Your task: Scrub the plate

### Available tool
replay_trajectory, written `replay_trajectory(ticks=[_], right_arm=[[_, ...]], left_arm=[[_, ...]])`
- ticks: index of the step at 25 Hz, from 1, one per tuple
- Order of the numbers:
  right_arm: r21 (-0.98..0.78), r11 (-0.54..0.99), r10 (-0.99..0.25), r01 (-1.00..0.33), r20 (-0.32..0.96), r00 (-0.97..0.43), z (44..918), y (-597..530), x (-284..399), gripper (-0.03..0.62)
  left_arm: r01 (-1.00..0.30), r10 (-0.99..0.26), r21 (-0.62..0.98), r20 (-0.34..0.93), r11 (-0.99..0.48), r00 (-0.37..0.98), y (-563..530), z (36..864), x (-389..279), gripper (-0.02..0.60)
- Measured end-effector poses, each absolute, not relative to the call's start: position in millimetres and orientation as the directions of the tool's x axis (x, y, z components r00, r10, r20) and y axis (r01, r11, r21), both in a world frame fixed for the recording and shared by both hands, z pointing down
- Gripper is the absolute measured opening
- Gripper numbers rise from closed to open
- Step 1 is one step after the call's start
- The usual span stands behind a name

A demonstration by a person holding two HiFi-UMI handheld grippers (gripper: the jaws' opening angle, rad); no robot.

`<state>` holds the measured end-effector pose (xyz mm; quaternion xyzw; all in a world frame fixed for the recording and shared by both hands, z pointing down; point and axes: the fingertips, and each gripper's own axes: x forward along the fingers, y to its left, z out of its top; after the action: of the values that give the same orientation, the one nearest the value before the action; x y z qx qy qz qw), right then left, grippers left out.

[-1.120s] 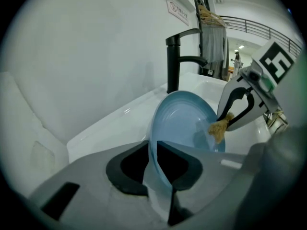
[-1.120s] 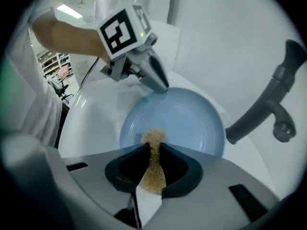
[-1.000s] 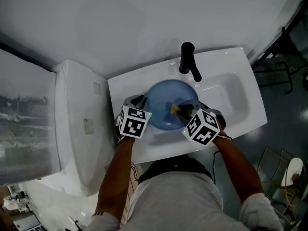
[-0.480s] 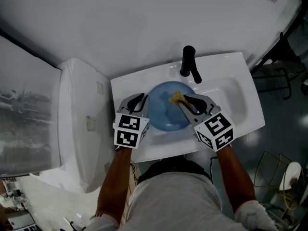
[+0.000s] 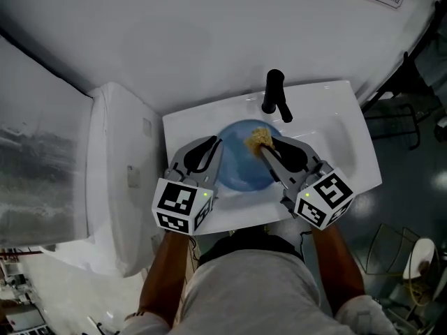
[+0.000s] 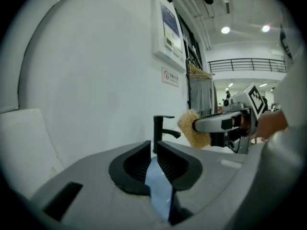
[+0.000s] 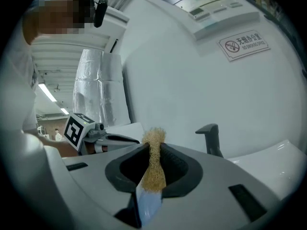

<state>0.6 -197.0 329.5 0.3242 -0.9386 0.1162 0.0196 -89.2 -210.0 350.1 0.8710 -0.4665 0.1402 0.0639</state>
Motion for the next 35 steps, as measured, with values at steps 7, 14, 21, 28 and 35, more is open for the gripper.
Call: replay_trajectory(ticks=[7, 14, 21, 28, 35], right_arm=[[-0.176, 0.777, -0.611, -0.604, 0.019, -0.791, 298.2, -184.4, -0.9, 0.063], [-0.141, 0.786, -0.612, -0.602, -0.041, -0.79, 278.5, -172.2, -5.9, 0.063], [-0.138, 0.795, -0.604, -0.591, -0.085, -0.792, 265.4, -162.0, -10.1, 0.063], [-0.136, 0.798, -0.601, -0.587, -0.097, -0.793, 263.9, -155.2, -12.3, 0.061], [-0.123, 0.803, -0.594, -0.583, -0.095, -0.799, 263.7, -152.5, -14.9, 0.061]], left_arm=[[-0.816, -0.806, 0.008, 0.15, -0.578, 0.573, -195.6, 313.6, -82.5, 0.037], [-0.811, -0.809, 0.026, 0.053, -0.585, 0.586, -184.3, 287.6, -82.4, 0.023], [-0.808, -0.808, 0.029, -0.015, -0.589, 0.589, -173.5, 271.8, -82.4, 0.017], [-0.806, -0.807, 0.026, -0.042, -0.591, 0.589, -166.3, 267.6, -81.4, 0.017], [-0.805, -0.805, 0.025, -0.054, -0.593, 0.591, -164.2, 265.1, -81.7, 0.017]])
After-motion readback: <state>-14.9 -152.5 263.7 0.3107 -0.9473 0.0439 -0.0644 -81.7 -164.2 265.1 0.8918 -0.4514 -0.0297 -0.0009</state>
